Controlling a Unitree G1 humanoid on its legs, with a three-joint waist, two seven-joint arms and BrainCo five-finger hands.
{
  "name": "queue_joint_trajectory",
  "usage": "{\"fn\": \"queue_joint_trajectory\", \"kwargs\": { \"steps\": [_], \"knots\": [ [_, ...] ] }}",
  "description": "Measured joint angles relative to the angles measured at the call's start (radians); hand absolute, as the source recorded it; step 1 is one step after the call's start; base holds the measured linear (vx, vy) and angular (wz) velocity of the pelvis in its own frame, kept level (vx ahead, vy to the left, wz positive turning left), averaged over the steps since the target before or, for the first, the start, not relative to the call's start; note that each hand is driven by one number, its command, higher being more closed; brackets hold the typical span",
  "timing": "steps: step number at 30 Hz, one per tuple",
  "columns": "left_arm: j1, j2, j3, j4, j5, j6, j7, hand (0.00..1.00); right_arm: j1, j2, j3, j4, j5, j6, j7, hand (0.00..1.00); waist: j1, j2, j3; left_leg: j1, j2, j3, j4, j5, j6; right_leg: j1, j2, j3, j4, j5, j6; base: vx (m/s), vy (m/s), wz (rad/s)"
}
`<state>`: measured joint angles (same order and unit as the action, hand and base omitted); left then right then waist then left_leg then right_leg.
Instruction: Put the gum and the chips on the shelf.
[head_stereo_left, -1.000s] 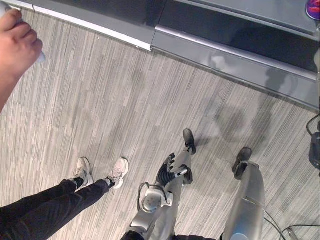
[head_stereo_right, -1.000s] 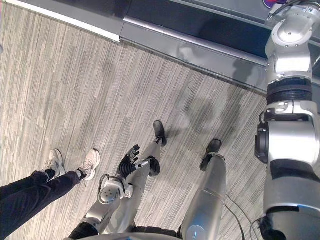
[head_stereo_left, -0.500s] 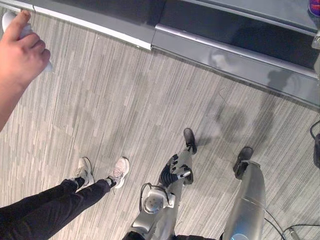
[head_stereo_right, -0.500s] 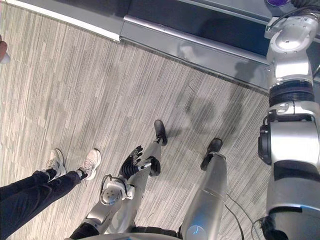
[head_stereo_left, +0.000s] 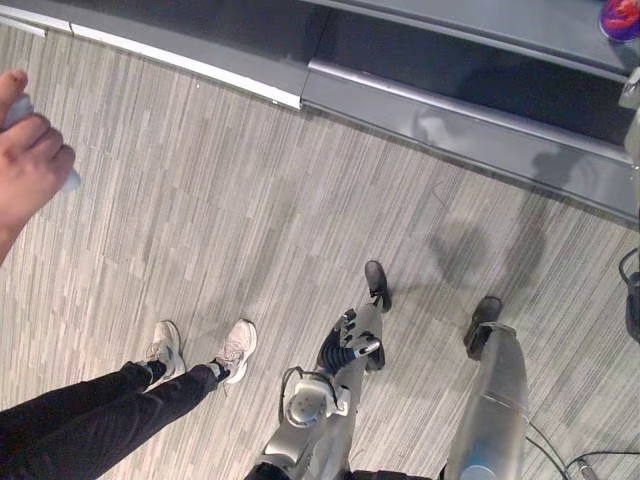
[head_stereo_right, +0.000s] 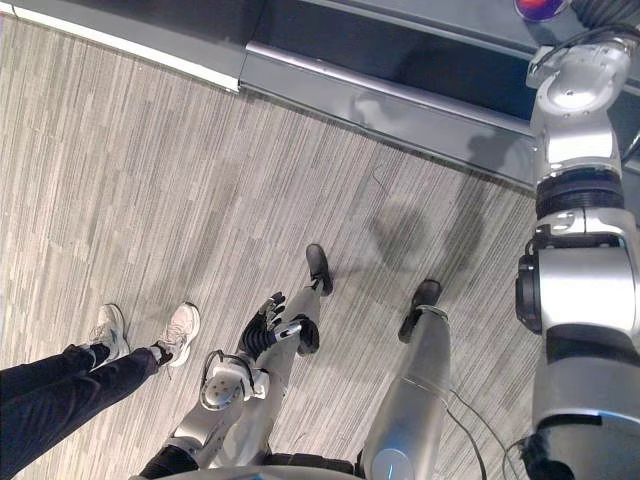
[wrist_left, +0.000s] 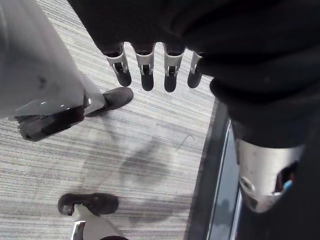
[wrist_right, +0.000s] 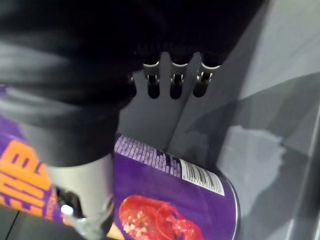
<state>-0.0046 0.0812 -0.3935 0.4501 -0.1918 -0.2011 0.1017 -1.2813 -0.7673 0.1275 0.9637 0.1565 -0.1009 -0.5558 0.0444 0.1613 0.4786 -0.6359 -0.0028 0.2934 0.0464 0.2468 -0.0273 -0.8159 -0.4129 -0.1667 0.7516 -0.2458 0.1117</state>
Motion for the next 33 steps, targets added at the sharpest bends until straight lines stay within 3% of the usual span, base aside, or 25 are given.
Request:
{"fn": "queue_joint_trajectory", "kwargs": {
  "steps": [4, 8, 15, 19, 23, 26, 33],
  "knots": [
    [-0.008, 0.000, 0.022, 0.055, 0.001, 0.003, -0.011, 0.00, 0.071, 0.022, -0.020, -0.006, 0.000, 0.000, 0.007, 0.00, 0.004, -0.002, -0.002, 0.018, 0.035, 0.001, 0.084, -0.050, 0.003, 0.062, 0.027, -0.004, -0.022, 0.004, -0.004, -0.03, -0.047, -0.18],
    [-0.009, 0.000, 0.060, 0.100, 0.002, 0.008, -0.026, 0.00, 0.160, 0.086, -0.090, -0.021, 0.000, 0.000, 0.021, 0.00, 0.009, -0.004, -0.045, 0.023, 0.076, 0.003, 0.177, -0.105, 0.005, 0.113, 0.057, -0.008, -0.044, 0.006, -0.007, 0.02, -0.040, -0.24],
    [-0.012, 0.000, 0.158, 0.181, 0.018, 0.012, -0.033, 0.00, 0.321, 0.204, -0.259, -0.194, -0.001, -0.003, 0.041, 0.00, 0.012, -0.012, -0.054, 0.077, 0.156, -0.001, 0.324, -0.207, -0.007, 0.248, 0.115, -0.024, -0.086, 0.008, -0.010, 0.02, -0.045, -0.21],
    [-0.008, -0.001, 0.234, 0.260, 0.019, 0.030, -0.031, 0.00, 0.487, 0.342, -0.356, -0.330, -0.005, -0.005, 0.042, 0.00, 0.012, -0.048, -0.072, 0.149, 0.181, 0.000, 0.355, -0.247, -0.009, 0.349, 0.139, -0.030, -0.125, 0.010, -0.007, 0.03, -0.043, -0.13],
    [0.000, -0.002, 0.294, 0.319, 0.053, 0.042, -0.027, 0.00, 0.681, 0.483, -0.353, -0.524, -0.059, -0.010, 0.057, 0.00, 0.009, -0.081, -0.084, 0.243, 0.186, 0.005, 0.327, -0.262, -0.018, 0.455, 0.150, -0.043, -0.183, 0.010, -0.006, 0.05, -0.053, -0.08],
    [0.011, 0.004, 0.390, 0.426, 0.089, 0.057, -0.027, 0.00, 0.874, 0.596, -0.293, -0.589, -0.122, -0.016, 0.125, 0.00, -0.011, -0.128, -0.134, 0.337, 0.176, 0.005, 0.230, -0.247, -0.037, 0.558, 0.180, -0.045, -0.315, 0.045, 0.003, 0.12, -0.045, -0.09],
    [0.038, -0.001, 0.532, 0.530, 0.139, 0.080, -0.030, 0.00, 1.146, 0.633, -0.252, -0.652, -0.159, -0.040, 0.287, 0.00, -0.029, -0.172, -0.232, 0.450, 0.124, -0.048, 0.111, -0.220, -0.032, 0.692, 0.197, -0.054, -0.501, 0.122, 0.030, 0.17, 0.017, -0.07]
  ]
}}
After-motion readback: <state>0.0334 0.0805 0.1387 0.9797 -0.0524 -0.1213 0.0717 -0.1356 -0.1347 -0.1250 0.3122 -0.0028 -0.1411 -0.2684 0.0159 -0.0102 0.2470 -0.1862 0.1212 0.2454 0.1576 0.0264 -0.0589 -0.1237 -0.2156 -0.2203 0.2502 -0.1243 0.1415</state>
